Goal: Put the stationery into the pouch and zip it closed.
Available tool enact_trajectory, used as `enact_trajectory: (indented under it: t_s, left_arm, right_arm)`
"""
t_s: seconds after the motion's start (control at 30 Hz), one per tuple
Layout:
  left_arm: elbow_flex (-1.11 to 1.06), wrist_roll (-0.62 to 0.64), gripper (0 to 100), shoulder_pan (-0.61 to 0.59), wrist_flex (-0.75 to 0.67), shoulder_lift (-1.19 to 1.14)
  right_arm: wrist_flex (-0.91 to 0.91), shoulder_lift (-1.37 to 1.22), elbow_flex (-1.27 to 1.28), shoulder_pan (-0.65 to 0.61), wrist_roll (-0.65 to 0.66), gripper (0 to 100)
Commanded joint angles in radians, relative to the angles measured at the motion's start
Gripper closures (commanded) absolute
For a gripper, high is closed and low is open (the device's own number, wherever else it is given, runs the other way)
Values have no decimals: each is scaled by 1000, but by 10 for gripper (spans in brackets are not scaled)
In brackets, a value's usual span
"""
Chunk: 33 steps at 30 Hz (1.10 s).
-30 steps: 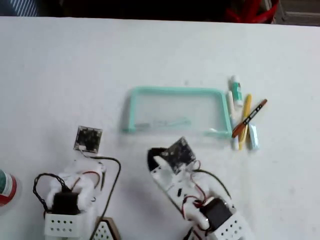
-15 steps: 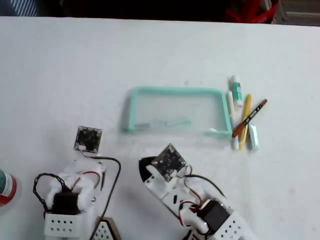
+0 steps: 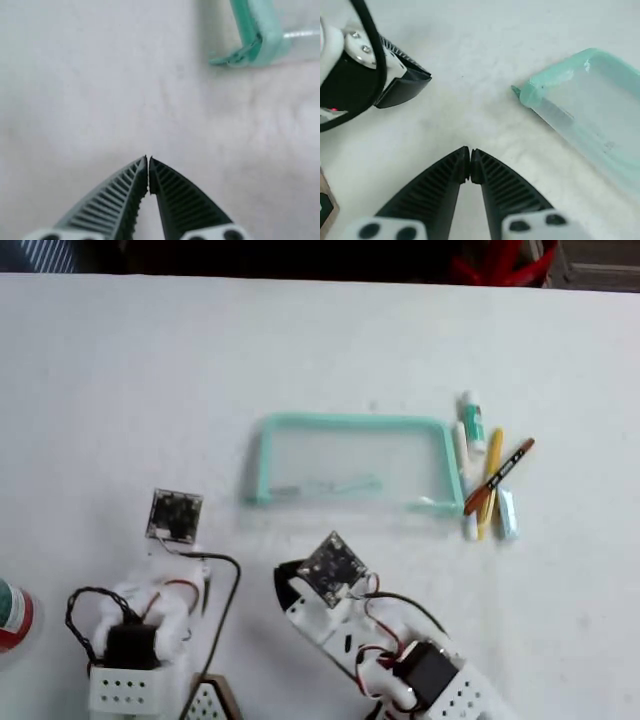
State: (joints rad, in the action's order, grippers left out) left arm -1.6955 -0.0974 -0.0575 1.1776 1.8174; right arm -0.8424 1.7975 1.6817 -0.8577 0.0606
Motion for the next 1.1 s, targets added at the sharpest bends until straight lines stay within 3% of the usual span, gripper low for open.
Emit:
enact_trajectory:
  t_s: [0.0,0.23,0.37,0.6,1.07]
  left_arm:
    - [3,3,976,13,-147,5]
    - [3,3,976,12,-588,5]
    - [3,3,976,88,-729,5]
    - [5,9,976,372,-749,5]
    - [193,11,977,371,-750,2]
  right_arm:
    - [-2,2,8,-8,-12,977]
    - [7,2,8,21,-12,977]
    - [96,2,8,130,-12,977]
    - [196,2,8,236,-12,980]
    - [196,2,8,237,-12,980]
